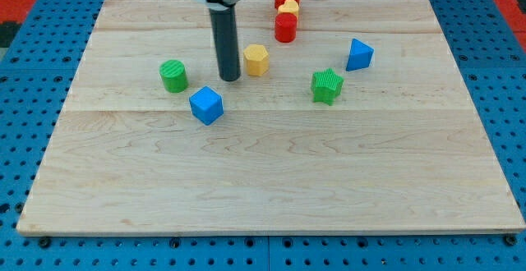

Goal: Place the yellow hexagon to the bottom of the red circle

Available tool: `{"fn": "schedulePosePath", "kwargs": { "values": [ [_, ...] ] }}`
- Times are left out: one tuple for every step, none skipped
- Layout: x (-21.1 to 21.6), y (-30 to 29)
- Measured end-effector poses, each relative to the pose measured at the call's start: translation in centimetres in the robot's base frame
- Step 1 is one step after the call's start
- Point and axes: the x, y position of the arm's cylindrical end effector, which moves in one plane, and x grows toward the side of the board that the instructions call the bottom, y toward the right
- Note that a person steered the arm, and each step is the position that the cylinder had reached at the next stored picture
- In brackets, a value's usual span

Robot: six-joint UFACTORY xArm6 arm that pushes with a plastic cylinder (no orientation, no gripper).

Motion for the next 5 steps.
{"fn": "schedulePosePath", "kwargs": {
  "values": [
    [-1.0, 1.7],
    [-1.6, 4.0],
    [-2.5, 5.3],
    [-2.9, 5.3],
    [-2.1, 5.3]
  ]
}}
